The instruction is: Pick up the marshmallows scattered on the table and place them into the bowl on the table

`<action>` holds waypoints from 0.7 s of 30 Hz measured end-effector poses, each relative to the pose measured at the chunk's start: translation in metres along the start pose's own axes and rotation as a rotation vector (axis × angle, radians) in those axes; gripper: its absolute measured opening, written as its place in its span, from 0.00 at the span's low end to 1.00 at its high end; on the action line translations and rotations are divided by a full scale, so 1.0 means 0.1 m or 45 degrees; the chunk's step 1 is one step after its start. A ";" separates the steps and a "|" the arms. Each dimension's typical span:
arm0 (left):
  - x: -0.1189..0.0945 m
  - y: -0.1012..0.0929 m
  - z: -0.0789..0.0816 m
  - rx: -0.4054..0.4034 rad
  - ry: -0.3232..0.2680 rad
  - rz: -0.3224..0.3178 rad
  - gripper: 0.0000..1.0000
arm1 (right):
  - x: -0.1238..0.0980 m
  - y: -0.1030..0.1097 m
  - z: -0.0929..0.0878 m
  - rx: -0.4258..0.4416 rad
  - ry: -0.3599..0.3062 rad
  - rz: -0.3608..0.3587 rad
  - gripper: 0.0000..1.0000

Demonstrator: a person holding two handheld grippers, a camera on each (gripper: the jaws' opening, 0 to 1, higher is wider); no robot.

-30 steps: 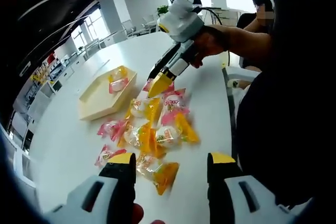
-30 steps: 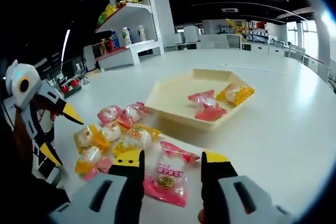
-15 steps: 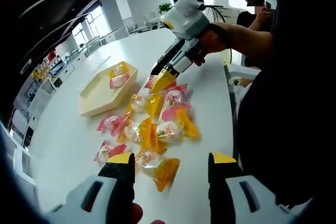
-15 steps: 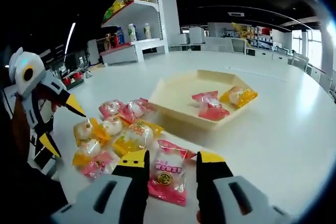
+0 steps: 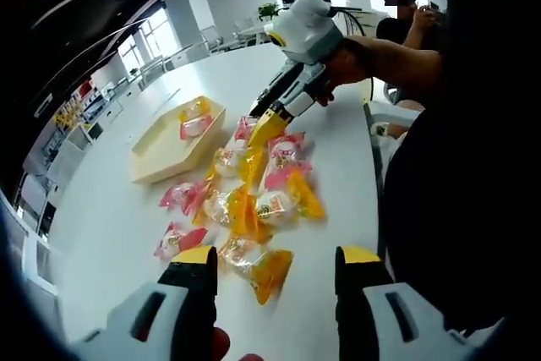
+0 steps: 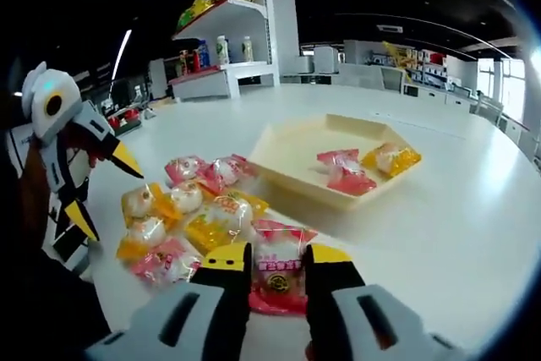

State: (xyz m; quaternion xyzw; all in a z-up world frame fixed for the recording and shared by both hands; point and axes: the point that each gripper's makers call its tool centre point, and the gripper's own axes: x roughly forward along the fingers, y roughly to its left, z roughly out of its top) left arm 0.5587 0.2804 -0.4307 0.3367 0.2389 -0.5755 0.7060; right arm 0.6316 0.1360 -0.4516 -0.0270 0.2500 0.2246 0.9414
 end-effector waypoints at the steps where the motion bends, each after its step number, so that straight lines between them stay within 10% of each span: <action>1: -0.01 0.02 0.00 -0.005 -0.002 0.008 0.56 | 0.00 0.00 0.00 0.001 -0.002 0.001 0.26; 21: -0.02 0.02 -0.05 -0.009 0.018 0.018 0.56 | 0.00 0.03 0.00 -0.068 0.009 0.019 0.20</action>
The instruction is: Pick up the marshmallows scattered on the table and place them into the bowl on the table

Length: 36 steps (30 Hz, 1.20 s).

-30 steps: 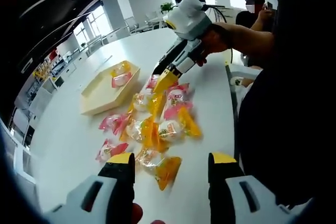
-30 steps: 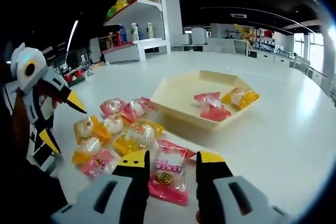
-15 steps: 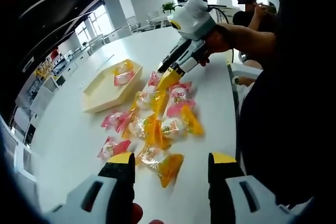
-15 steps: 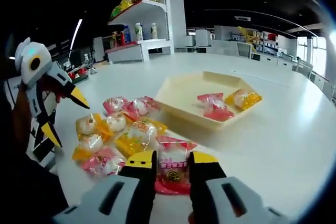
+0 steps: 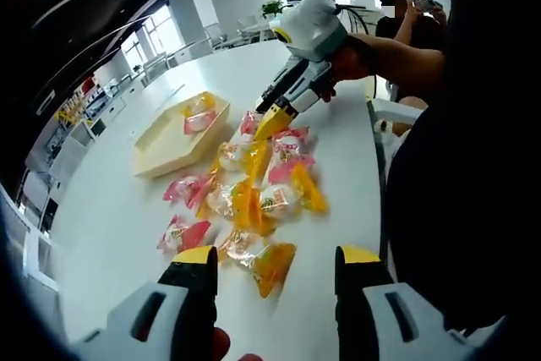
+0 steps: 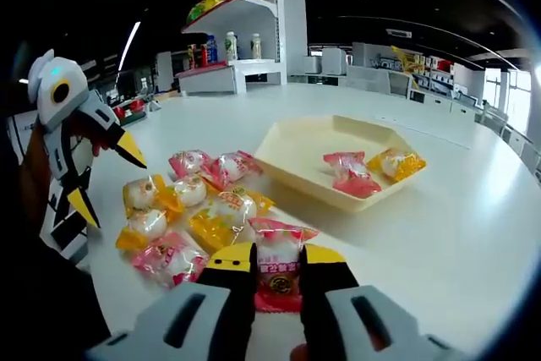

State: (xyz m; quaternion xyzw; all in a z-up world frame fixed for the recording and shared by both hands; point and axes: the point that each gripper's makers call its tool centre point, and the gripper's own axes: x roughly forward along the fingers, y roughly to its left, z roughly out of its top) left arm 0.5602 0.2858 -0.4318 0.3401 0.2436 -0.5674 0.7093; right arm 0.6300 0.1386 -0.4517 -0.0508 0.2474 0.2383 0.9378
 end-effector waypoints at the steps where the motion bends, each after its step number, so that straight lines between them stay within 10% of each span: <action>1: 0.00 0.00 0.01 0.001 -0.002 0.000 0.56 | 0.00 0.00 0.00 0.000 -0.003 0.000 0.20; 36: 0.00 -0.01 -0.02 -0.003 0.000 0.007 0.56 | 0.00 0.01 0.00 -0.018 -0.052 0.026 0.20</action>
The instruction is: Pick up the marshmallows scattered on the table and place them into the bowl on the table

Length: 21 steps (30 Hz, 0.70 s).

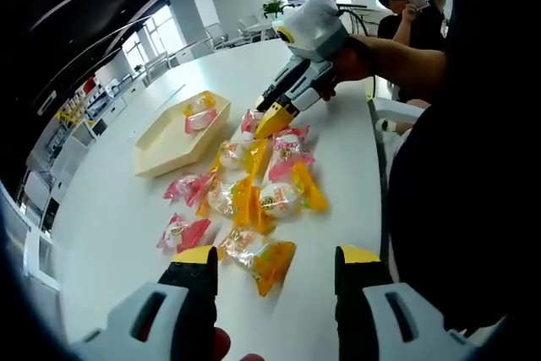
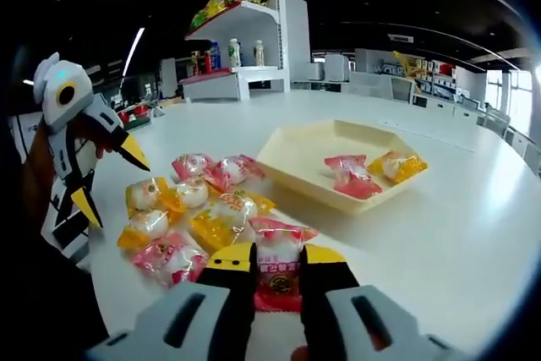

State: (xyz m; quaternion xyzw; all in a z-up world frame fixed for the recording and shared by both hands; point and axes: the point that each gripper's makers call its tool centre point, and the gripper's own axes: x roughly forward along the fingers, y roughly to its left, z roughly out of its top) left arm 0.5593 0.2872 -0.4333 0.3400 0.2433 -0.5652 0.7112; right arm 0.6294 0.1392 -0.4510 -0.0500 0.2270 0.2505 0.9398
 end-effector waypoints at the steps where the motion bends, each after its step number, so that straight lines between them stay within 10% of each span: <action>1: 0.00 0.00 0.00 -0.001 -0.001 -0.001 0.56 | 0.00 0.00 0.00 -0.012 0.001 0.000 0.20; 21: -0.02 0.02 0.01 -0.003 -0.015 0.018 0.56 | 0.01 0.00 0.00 -0.025 0.005 0.000 0.20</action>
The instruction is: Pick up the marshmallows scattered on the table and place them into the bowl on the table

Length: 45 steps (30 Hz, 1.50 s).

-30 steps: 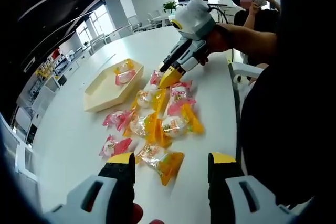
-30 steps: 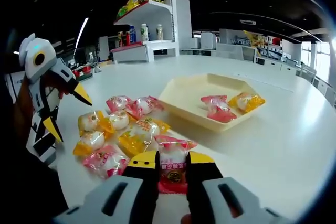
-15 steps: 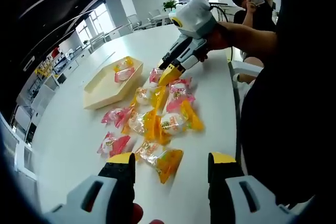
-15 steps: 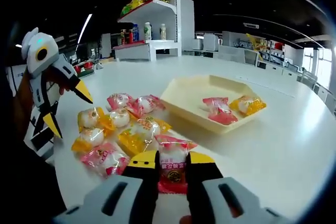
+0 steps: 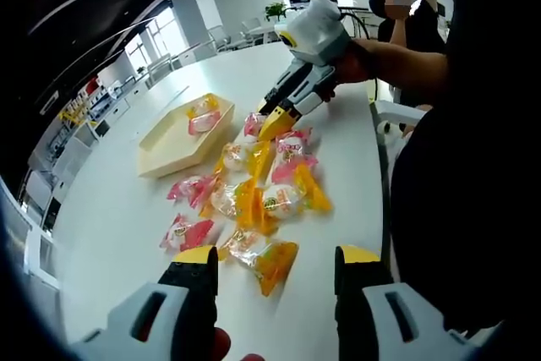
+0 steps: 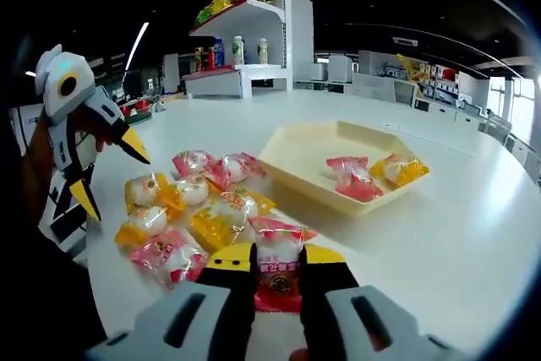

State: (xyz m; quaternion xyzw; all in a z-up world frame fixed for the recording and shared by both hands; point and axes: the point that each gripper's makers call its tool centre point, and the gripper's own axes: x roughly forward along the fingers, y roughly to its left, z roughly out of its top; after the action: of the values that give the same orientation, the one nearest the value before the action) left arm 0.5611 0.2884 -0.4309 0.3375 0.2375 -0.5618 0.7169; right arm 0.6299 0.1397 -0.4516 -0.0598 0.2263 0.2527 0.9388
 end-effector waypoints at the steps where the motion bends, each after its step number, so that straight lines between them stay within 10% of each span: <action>1: 0.00 0.00 -0.01 -0.002 0.002 -0.001 0.56 | 0.00 0.00 0.00 0.000 -0.001 0.001 0.20; 45: 0.01 0.00 -0.02 0.004 0.012 -0.009 0.56 | -0.06 0.01 0.15 -0.110 -0.100 -0.009 0.19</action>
State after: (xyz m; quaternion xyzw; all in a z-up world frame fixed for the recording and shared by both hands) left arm 0.5612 0.2887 -0.4331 0.3406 0.2412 -0.5630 0.7133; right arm 0.6310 0.1418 -0.4355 -0.0909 0.1778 0.2610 0.9445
